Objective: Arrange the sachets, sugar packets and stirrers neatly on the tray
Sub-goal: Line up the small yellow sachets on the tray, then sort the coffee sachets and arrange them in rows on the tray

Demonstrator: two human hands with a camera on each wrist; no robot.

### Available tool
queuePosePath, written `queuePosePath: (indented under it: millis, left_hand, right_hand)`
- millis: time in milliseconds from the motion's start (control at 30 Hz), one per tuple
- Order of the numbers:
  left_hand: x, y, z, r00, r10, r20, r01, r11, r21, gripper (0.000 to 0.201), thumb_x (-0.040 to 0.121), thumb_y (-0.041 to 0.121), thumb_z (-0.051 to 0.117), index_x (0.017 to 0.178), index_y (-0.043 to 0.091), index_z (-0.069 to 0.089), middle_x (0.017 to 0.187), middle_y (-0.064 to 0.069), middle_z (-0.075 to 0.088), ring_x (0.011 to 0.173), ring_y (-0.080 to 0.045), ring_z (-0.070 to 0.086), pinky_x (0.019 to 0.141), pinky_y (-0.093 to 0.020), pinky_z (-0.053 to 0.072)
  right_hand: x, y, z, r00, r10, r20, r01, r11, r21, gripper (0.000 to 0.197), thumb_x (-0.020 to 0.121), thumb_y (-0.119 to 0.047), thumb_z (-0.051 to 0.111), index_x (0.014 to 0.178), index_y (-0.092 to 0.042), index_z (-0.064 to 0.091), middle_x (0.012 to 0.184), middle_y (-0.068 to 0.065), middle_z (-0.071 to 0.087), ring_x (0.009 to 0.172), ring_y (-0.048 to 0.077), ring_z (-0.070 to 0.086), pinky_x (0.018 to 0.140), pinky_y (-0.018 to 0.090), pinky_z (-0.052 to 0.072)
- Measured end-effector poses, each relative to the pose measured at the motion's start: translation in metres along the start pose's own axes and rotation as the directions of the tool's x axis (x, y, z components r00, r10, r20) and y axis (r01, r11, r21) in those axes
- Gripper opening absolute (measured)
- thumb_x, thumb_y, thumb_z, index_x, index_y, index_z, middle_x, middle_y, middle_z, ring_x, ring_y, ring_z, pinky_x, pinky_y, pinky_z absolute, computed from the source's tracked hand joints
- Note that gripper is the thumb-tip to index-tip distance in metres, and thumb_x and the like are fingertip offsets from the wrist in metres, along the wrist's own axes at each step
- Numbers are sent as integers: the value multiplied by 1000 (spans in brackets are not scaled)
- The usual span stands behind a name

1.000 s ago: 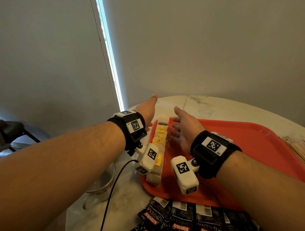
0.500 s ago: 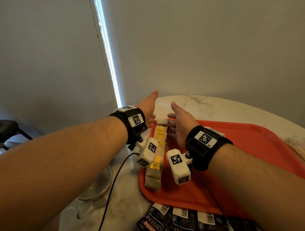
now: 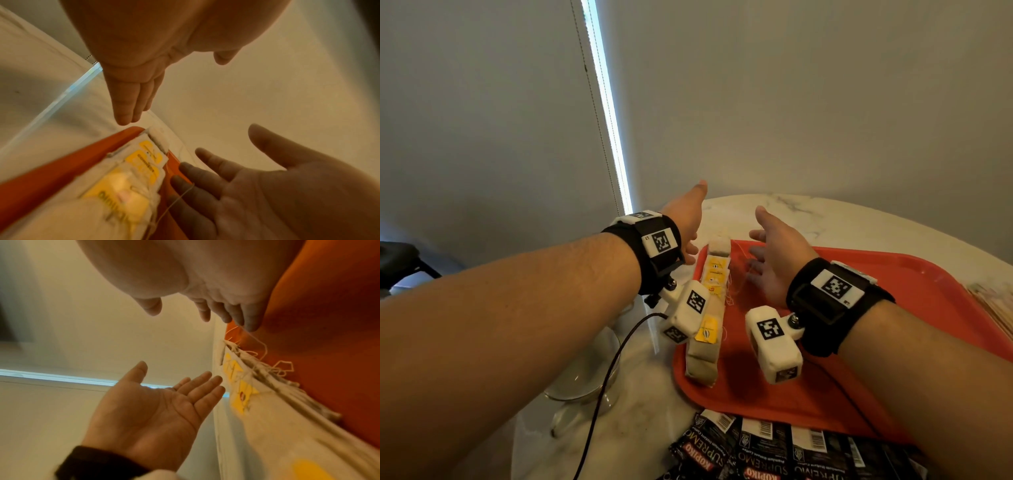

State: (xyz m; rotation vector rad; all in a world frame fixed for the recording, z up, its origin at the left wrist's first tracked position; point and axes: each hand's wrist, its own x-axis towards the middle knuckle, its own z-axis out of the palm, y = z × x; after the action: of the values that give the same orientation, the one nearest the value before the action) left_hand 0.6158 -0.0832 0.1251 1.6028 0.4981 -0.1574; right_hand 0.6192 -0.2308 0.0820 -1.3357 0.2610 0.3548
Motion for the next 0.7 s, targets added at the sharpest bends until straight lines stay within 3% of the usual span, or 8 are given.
queuePosePath:
  millis: [167,267,400,500,600,667,700]
  left_hand:
    - [-28,-12,-7,1000,-10,-18,11,996,87,86,98,72,43,162,18,24,153,-28,45,120,-53,56,104,-59,49]
    - [-42,-19,-10,999,-39,-24,42,991,131,89,95,75,45,162,18,25,148,-32,48,118,-56,59,104,-61,50]
    - [-59,-22,-10,1000,-27,-10,28,987,159,86,95,75,45,162,25,25,150,-30,47,111,-57,63,100,-62,53]
    - [-66,-23,-8,1000,-9,-9,10,985,170,83,98,72,44,163,24,24,153,-28,45,113,-58,62,101,-63,51]
    - [-72,-25,-9,1000,15,-21,-11,988,156,81,100,69,43,162,21,26,149,-24,49,115,-53,62,104,-60,51]
    - [-80,-26,-14,997,59,-53,-51,989,135,78,99,67,48,158,18,34,132,-16,56,110,-41,61,105,-55,50]
    - [-86,-25,-16,993,97,-66,-88,988,128,74,99,64,51,155,16,39,125,-12,56,108,-35,61,105,-53,50]
  right_hand:
    - [-33,8,-15,995,62,72,-60,998,-33,71,96,-59,54,150,-15,42,160,19,33,147,37,33,115,50,33]
    - [-46,17,-11,992,93,88,-89,995,-54,66,96,-60,54,143,-14,47,151,22,43,136,36,46,100,46,42]
    - [-59,22,-1,986,121,118,-114,991,-64,57,97,-61,52,128,-13,54,122,18,66,111,31,65,88,42,50]
    - [-66,21,5,982,130,136,-118,989,-89,58,96,-62,52,125,-12,57,114,16,73,107,30,69,78,40,53]
    - [-72,15,6,985,110,131,-96,989,-112,62,96,-63,52,130,-12,55,126,17,66,115,32,63,90,44,51]
    - [-77,8,3,990,83,117,-64,986,-156,62,96,-61,54,132,-11,54,135,15,57,121,32,57,103,47,48]
    - [-82,4,1,992,66,112,-42,979,-201,59,96,-58,56,130,-11,56,135,13,56,118,30,57,102,45,48]
